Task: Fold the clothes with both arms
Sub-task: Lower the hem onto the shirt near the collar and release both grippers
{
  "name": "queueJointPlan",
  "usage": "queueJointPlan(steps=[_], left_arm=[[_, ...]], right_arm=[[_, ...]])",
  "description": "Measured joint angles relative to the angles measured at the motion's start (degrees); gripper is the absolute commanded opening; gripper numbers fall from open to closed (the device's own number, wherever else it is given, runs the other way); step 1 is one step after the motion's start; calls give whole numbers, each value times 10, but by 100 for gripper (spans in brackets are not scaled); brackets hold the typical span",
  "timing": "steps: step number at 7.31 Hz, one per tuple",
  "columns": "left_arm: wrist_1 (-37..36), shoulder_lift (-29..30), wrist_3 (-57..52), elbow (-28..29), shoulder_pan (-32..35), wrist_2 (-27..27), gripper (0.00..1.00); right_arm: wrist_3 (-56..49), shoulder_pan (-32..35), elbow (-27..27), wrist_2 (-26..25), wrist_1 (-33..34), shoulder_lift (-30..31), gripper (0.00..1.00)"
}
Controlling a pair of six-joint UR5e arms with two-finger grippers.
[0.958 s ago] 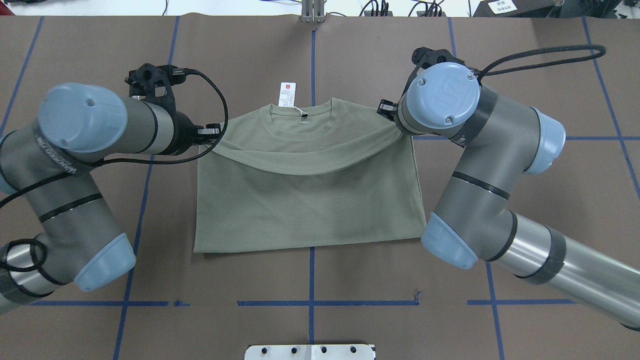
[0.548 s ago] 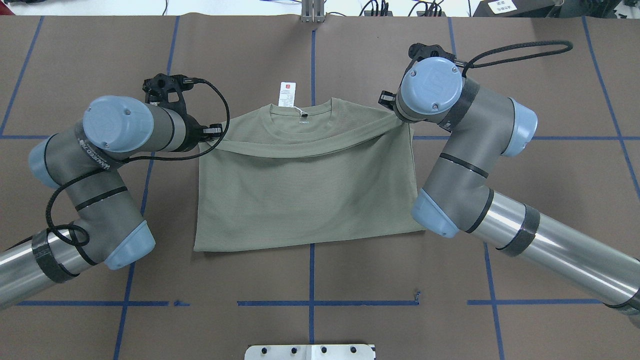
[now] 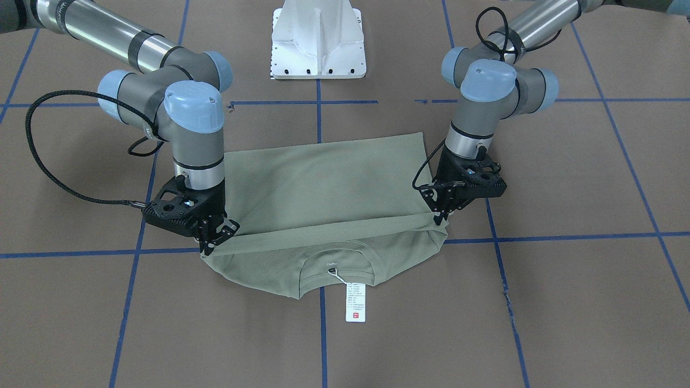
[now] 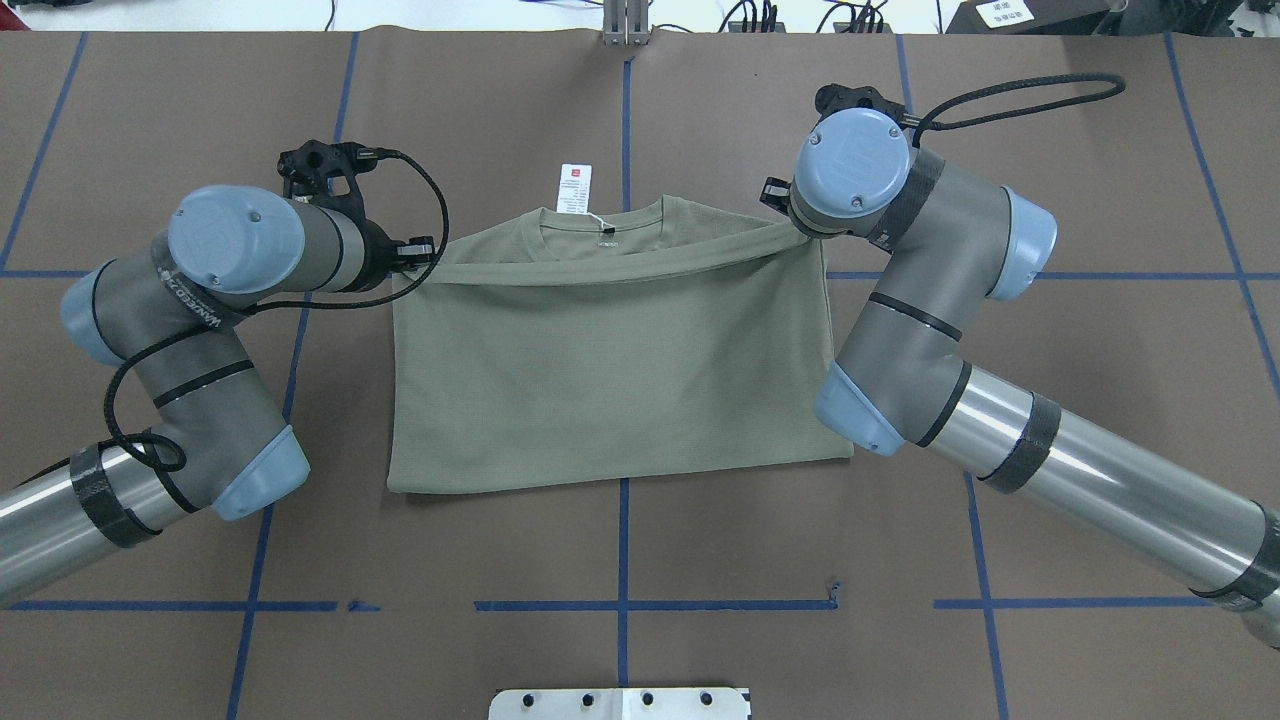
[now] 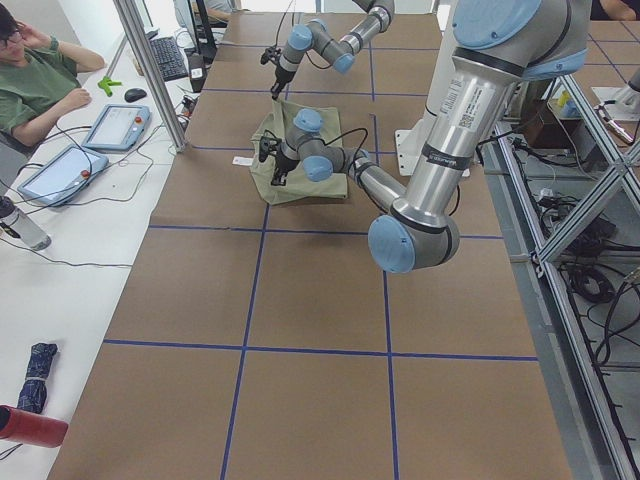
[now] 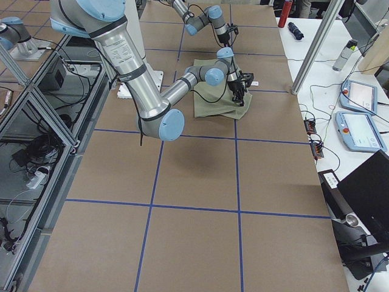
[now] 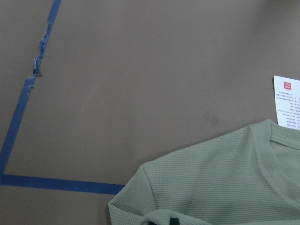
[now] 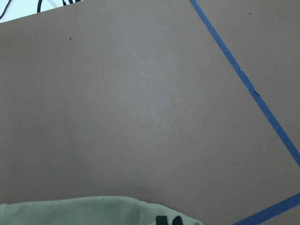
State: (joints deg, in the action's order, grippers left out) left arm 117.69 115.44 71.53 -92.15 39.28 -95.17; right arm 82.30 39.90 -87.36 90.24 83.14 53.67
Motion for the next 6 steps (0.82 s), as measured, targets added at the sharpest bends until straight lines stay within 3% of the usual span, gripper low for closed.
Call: queueJointPlan(steps=[2,3,4,6], left_arm=[[2,16,0,31,5,9,0],[3,23,0,42,5,12,35],[3,27,-1,48,5,13,99],[4,29,-33,47,5,14,100]], right_arm=[[-3,1,19,0,-1,-1,0],[-4,1,27,0,-3,-1,81],[-5,0,31,0,-4,-2,100],[-26,-1,34,-2,-4,-6,100]])
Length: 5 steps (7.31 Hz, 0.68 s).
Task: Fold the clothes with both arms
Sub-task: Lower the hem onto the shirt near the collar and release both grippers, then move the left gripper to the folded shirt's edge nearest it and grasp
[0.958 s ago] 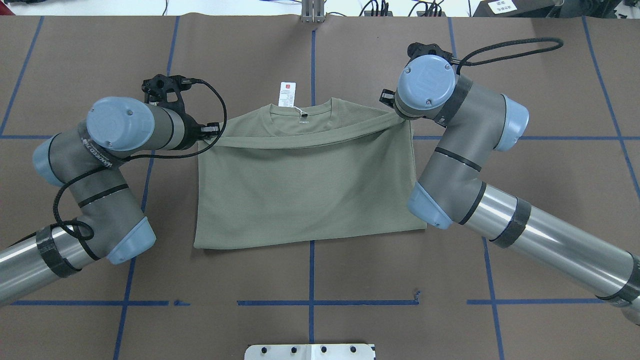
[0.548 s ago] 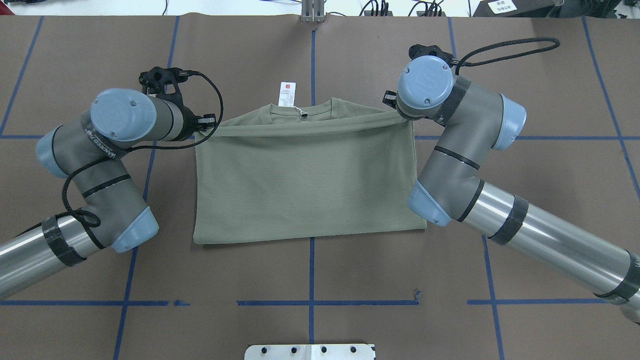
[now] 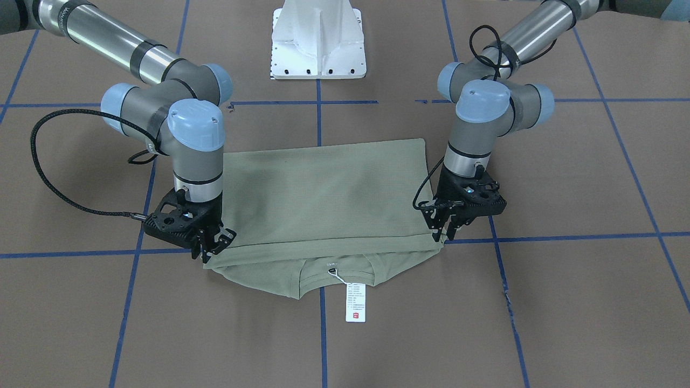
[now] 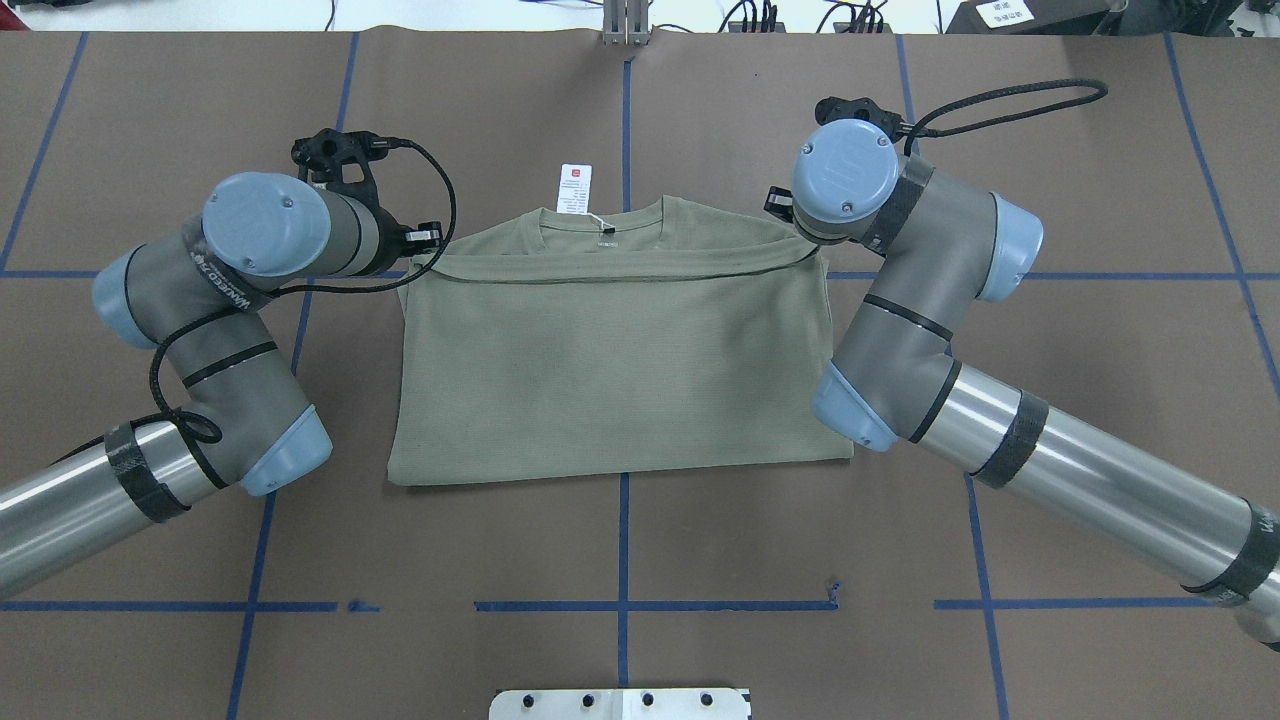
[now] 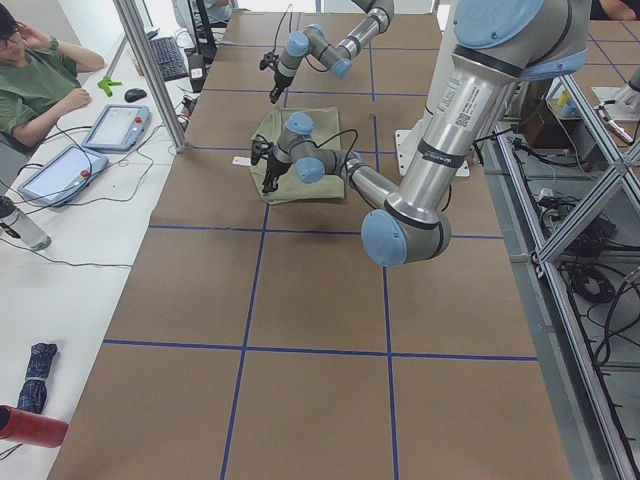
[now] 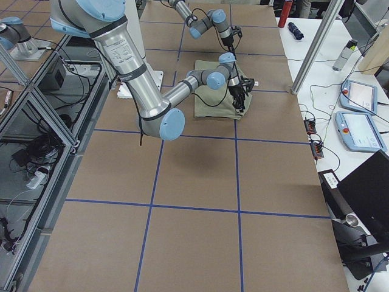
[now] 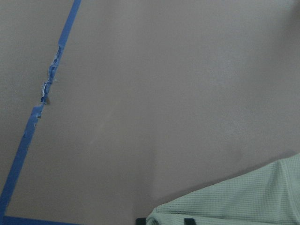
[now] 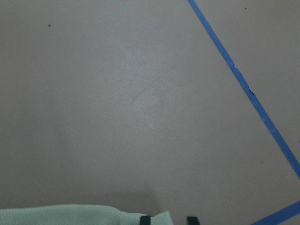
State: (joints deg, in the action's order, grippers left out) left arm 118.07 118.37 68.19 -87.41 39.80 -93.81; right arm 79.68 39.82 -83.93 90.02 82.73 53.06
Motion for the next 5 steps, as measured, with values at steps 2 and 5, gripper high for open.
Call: queueJointPlan(steps=[2,5], left_arm=[[-1,-10,-83,-39,5,-20,100],[55,-116,-53,-152,1,-77,99]], right_arm=[[-71,16,-17,38,-2,2,100],[-117,37,-85,88,-3,34,100]])
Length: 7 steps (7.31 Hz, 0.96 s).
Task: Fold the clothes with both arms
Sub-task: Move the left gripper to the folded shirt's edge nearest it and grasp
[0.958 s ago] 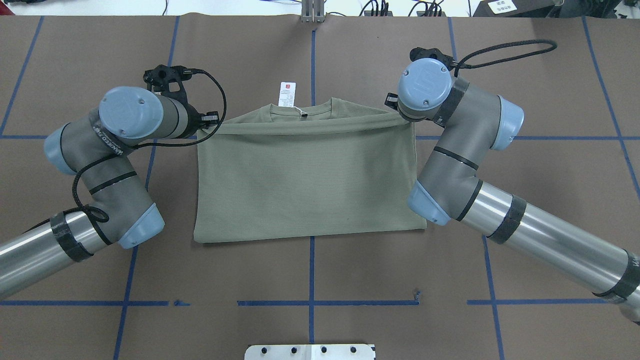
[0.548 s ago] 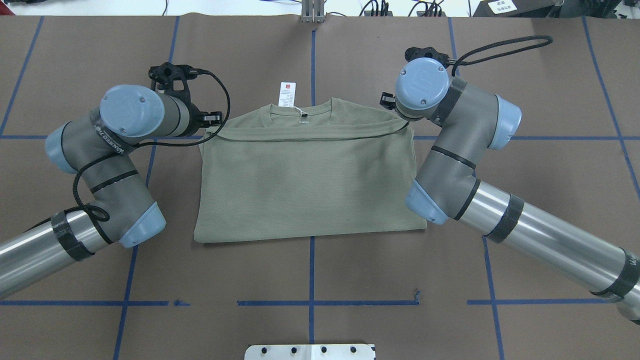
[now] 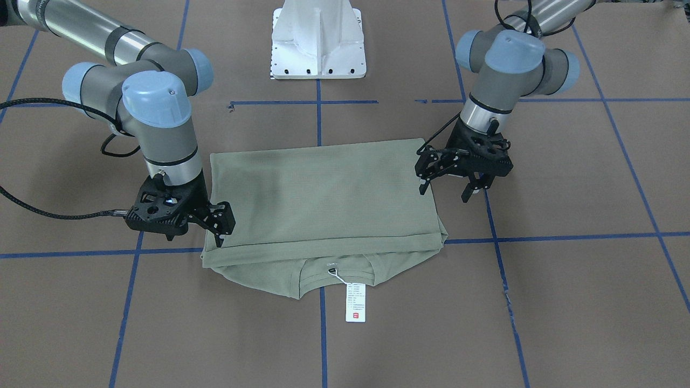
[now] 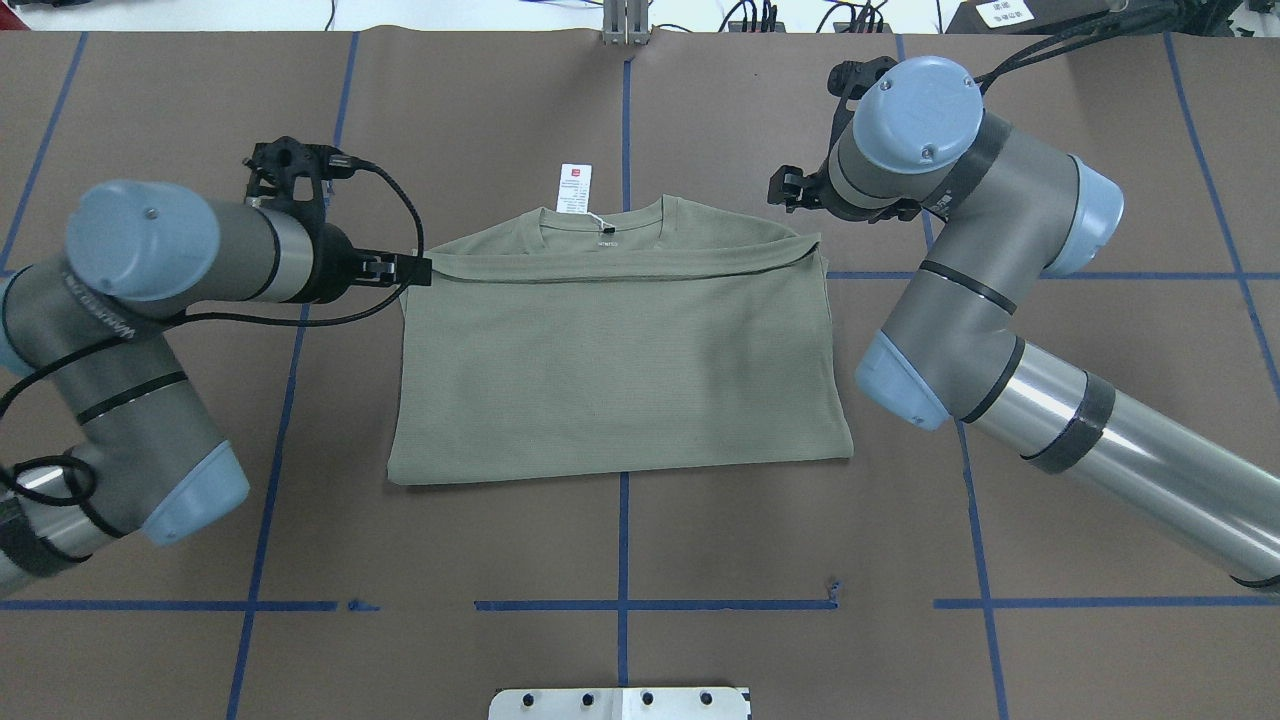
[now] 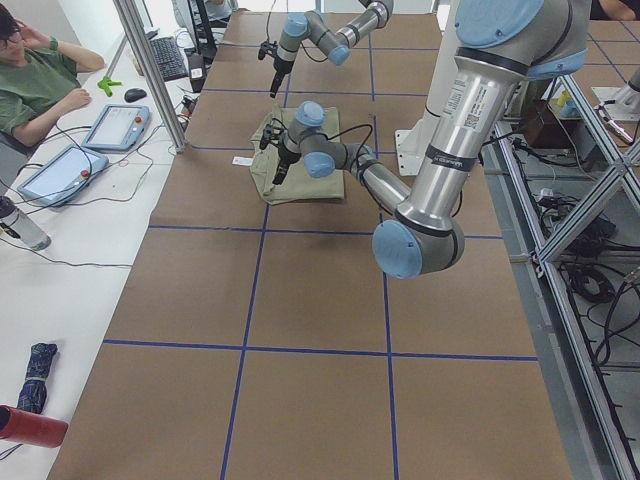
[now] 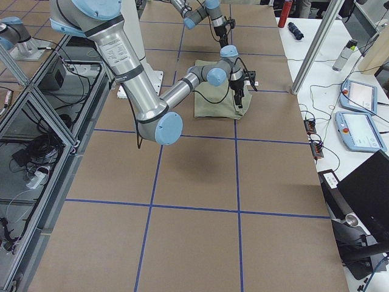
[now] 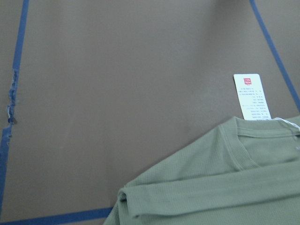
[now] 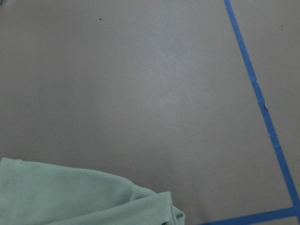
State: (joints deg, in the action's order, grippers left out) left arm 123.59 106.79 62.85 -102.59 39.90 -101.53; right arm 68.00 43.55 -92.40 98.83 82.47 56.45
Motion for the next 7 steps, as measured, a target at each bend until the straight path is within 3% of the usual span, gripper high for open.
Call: queueJointPlan(steps=[2,4,7], left_arm=[[124,-93,114,-27,-38,14,77],[167,-116,225,-26,-99,70,76],[174,-118,302,-21,-166,113,77]], right_arm=[[1,1,-14,3,0,4,100],[2,1,-18,3,0,5,100],[3,1,-20,2,0,6,100]])
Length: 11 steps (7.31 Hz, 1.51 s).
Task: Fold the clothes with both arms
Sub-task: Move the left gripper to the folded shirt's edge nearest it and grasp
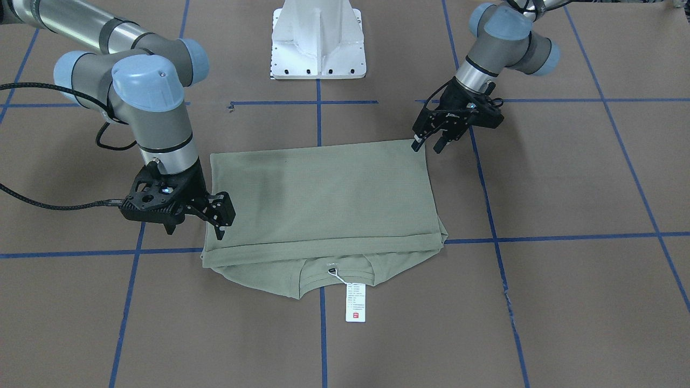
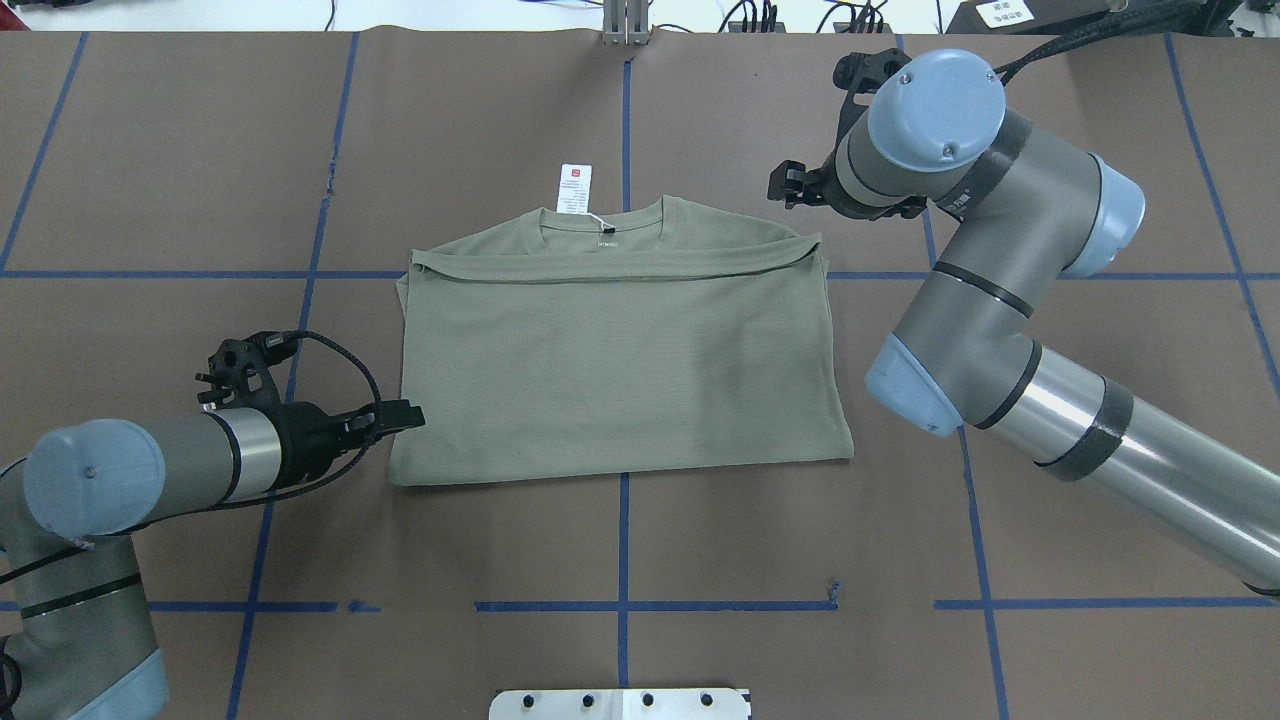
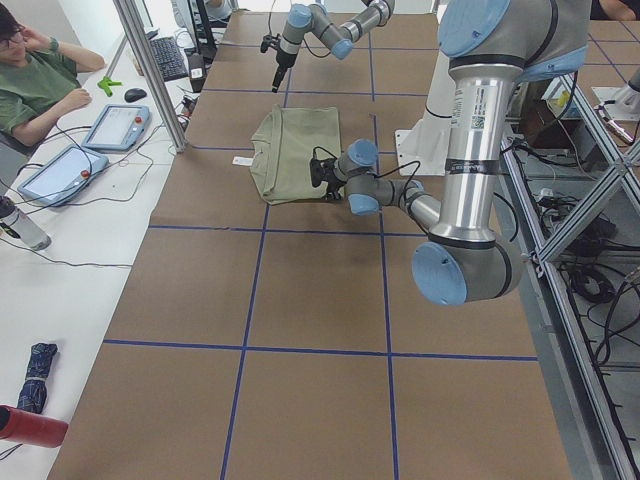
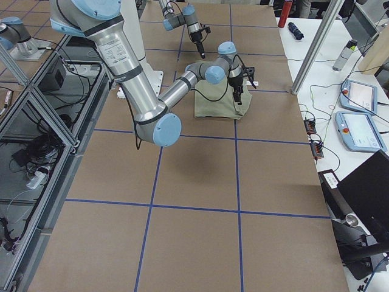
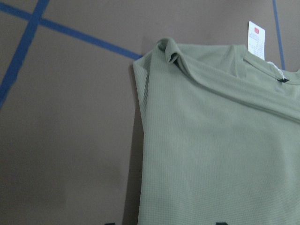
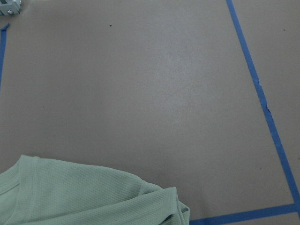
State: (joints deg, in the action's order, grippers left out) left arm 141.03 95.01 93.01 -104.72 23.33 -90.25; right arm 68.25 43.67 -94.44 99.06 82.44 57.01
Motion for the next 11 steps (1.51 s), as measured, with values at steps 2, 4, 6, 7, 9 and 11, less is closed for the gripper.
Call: queueJointPlan(steps=[2,4,6,7,9,11], left_arm=[[0,0,9,2,-20,8,77],[0,1,10,4,-25,9,74],[0,0,10,6,-26,9,73],[0,0,10,7,-26,9,72],[0,0,10,7,-31,9,64],[0,-1,11,8,-35,10,52]], right_arm=[[0,-1,0,0,0,1,100],[0,-1,0,0,0,1,100],[0,-1,0,0,0,1,100],[0,-1,0,0,0,1,100],[-1,-1,0,-1,0,1,100],[0,-2,0,-1,0,1,100]])
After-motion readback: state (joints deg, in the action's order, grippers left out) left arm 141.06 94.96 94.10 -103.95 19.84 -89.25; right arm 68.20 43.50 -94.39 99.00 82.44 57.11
